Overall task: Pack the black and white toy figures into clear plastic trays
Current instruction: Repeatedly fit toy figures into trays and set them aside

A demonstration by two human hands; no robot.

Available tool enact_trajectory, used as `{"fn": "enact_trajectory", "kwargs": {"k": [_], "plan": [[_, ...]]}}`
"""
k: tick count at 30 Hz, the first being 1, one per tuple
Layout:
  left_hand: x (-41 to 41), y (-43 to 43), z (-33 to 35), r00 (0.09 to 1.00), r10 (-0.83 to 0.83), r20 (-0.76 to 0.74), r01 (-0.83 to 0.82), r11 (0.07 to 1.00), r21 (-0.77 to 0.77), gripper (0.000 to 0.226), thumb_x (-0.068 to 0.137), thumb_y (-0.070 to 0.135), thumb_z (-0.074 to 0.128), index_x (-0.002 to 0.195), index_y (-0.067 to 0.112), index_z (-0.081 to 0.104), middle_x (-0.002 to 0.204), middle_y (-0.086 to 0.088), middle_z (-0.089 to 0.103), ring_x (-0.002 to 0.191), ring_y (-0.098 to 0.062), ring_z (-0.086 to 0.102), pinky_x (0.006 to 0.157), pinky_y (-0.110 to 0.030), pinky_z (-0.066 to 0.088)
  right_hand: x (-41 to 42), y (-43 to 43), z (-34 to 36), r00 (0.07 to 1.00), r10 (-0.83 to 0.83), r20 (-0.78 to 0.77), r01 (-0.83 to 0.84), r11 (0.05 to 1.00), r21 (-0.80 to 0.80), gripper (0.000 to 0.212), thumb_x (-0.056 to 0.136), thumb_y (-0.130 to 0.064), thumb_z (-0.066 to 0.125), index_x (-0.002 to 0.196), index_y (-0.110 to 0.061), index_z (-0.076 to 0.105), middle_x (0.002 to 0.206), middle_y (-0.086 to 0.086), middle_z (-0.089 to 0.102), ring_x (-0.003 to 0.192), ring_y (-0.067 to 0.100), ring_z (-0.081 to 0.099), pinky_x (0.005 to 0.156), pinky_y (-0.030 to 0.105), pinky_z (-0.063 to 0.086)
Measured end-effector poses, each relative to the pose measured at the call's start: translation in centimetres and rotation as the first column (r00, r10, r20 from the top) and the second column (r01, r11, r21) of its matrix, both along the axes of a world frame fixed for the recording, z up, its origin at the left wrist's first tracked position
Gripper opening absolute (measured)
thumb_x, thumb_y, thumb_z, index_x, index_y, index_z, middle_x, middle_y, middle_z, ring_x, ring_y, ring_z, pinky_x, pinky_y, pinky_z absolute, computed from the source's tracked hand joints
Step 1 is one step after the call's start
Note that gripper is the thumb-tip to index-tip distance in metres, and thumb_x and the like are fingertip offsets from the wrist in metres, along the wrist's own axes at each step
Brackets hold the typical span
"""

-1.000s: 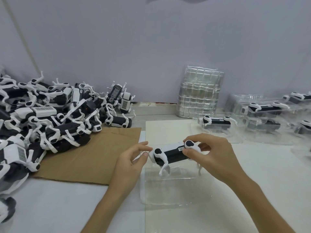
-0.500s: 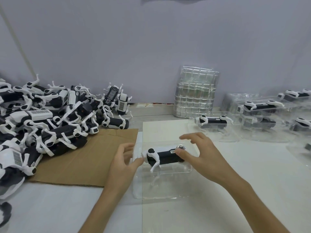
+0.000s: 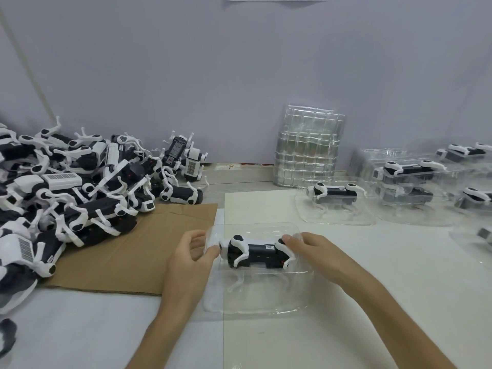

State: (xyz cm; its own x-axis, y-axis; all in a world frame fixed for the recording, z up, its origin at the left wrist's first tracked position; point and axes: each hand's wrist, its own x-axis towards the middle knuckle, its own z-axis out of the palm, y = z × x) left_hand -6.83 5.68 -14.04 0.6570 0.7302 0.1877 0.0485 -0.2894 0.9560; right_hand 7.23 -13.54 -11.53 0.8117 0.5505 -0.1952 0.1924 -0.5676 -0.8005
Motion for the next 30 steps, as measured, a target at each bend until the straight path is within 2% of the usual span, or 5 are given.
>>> {"fn": "enact_trajectory", "kwargs": {"k": [7, 11, 17, 25, 30], "plan": [[-0.4, -0.3, 0.8, 0.949, -0.312, -0.032, 0.297, 0.927, -0.229, 0.06, 0.066, 0.05, 0.08, 0.12, 0.039, 0.055, 0.107, 0.026, 0.069, 0.1, 0.01, 0.062, 0.084, -0.021, 0.044, -0.2, -0.4, 0.3, 0.994, 0.082, -0.079, -0.069, 0.985, 0.157, 0.032, 0.087, -0.062, 0.059, 0.11, -0.039, 0.06, 0.09, -0.028, 0.069, 0.091, -0.009, 0.065, 0.078, 0.018, 0.043], [-0.5, -0.2, 0.8, 0.937, -0.348, 0.03, 0.347, 0.915, -0.205, 0.072, 0.063, 0.052, 0.079, 0.126, 0.052, 0.044, 0.11, 0.039, 0.061, 0.102, 0.022, 0.054, 0.082, -0.011, 0.041, 0.2, -0.7, 0.4, 0.98, 0.155, -0.121, -0.101, 0.924, 0.368, 0.047, 0.068, -0.069, 0.069, 0.11, -0.073, 0.048, 0.111, -0.026, 0.067, 0.1, 0.008, 0.069, 0.084, 0.026, 0.054], [-0.3, 0.2, 0.6, 0.88, -0.448, 0.155, 0.472, 0.86, -0.194, 0.079, 0.069, 0.024, 0.089, 0.119, 0.06, 0.039, 0.104, 0.051, 0.057, 0.097, 0.026, 0.055, 0.071, -0.001, 0.046, 0.7, -0.7, 0.2, 0.977, 0.203, -0.071, -0.143, 0.86, 0.489, 0.078, 0.078, -0.047, 0.075, 0.143, -0.058, 0.033, 0.125, -0.009, 0.064, 0.102, 0.017, 0.071, 0.095, 0.041, 0.055], [0.3, -0.2, -0.1, 0.954, -0.253, 0.161, 0.279, 0.945, -0.171, 0.098, 0.052, 0.029, 0.094, 0.132, 0.048, 0.04, 0.129, 0.019, 0.058, 0.114, -0.011, 0.061, 0.094, -0.036, 0.053, 0.2, -0.2, 0.0, 0.988, 0.044, 0.149, -0.109, 0.877, 0.468, 0.083, 0.062, -0.056, 0.08, 0.133, -0.067, 0.037, 0.129, -0.02, 0.053, 0.106, 0.01, 0.062, 0.081, 0.025, 0.051], [0.2, -0.5, -0.1, 0.964, -0.222, 0.147, 0.239, 0.965, -0.108, 0.086, 0.049, 0.032, 0.093, 0.121, 0.045, 0.048, 0.107, 0.023, 0.065, 0.09, 0.005, 0.065, 0.065, -0.01, 0.05, 0.4, -0.3, -0.3, 0.972, 0.058, 0.23, -0.14, 0.923, 0.358, 0.085, 0.073, -0.054, 0.075, 0.145, -0.057, 0.029, 0.128, -0.023, 0.049, 0.097, 0.0, 0.062, 0.079, 0.02, 0.047]]}}
